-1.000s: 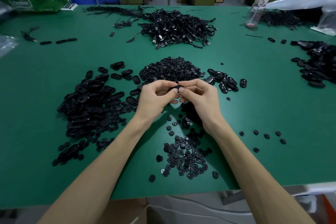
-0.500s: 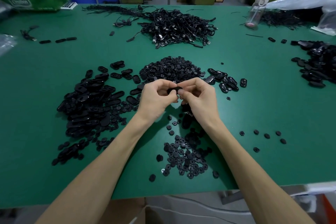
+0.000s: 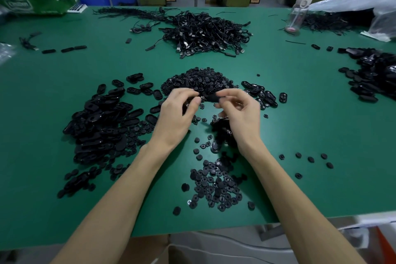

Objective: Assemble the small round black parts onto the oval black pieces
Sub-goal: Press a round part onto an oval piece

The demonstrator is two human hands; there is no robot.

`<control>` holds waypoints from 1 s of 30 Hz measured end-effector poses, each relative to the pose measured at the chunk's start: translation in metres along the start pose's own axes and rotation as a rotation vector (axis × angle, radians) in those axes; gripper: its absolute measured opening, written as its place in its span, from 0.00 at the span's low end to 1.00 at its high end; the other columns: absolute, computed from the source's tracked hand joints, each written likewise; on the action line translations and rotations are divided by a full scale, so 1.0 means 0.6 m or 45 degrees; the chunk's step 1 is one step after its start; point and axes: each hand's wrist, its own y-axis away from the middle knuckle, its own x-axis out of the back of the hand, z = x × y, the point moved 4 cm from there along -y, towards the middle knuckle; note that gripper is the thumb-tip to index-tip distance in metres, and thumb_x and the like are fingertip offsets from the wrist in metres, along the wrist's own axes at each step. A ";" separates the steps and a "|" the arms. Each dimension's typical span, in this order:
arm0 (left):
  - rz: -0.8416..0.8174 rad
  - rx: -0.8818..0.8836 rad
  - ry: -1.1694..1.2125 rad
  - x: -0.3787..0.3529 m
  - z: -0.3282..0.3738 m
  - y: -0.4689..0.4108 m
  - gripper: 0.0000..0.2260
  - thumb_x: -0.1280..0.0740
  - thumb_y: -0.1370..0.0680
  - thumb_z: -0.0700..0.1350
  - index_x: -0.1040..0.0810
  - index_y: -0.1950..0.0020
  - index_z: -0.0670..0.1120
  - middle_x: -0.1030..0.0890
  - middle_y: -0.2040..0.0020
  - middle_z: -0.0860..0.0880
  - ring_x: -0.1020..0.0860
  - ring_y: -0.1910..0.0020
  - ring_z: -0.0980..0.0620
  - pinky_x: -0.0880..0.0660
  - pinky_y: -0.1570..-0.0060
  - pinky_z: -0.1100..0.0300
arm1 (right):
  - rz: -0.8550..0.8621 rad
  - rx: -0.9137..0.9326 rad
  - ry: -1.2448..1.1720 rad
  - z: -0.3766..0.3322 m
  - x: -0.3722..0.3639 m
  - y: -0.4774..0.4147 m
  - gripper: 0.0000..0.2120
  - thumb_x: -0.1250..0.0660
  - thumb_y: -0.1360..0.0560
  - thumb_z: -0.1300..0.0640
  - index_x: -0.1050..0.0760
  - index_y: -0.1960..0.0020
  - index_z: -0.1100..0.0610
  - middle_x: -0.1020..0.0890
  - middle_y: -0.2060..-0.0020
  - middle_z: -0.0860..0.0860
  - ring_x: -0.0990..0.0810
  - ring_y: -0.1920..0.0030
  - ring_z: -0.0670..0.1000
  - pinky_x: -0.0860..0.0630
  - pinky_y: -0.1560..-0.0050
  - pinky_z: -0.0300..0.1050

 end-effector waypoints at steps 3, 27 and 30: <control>0.029 0.111 -0.294 0.017 -0.022 -0.007 0.18 0.41 0.13 0.50 0.22 0.30 0.42 0.26 0.28 0.48 0.29 0.28 0.52 0.37 0.26 0.56 | 0.312 -0.146 -0.087 0.017 0.030 -0.015 0.09 0.34 0.20 0.66 0.21 0.43 0.57 0.17 0.49 0.54 0.16 0.52 0.51 0.18 0.52 0.46; 0.231 0.277 -0.700 0.089 -0.098 -0.059 0.12 0.39 0.14 0.41 0.22 0.36 0.36 0.23 0.39 0.38 0.24 0.40 0.41 0.30 0.33 0.48 | -0.407 0.298 0.911 0.027 -0.031 0.001 0.17 0.31 0.19 0.48 0.21 0.32 0.51 0.22 0.39 0.47 0.35 0.33 0.48 0.34 0.31 0.45; 0.304 0.188 -0.399 0.082 -0.061 -0.057 0.07 0.36 0.15 0.42 0.21 0.41 0.41 0.22 0.43 0.46 0.22 0.46 0.50 0.26 0.43 0.58 | -0.477 0.355 0.997 0.030 -0.036 0.002 0.19 0.31 0.20 0.44 0.21 0.31 0.48 0.23 0.38 0.45 0.37 0.34 0.50 0.38 0.31 0.48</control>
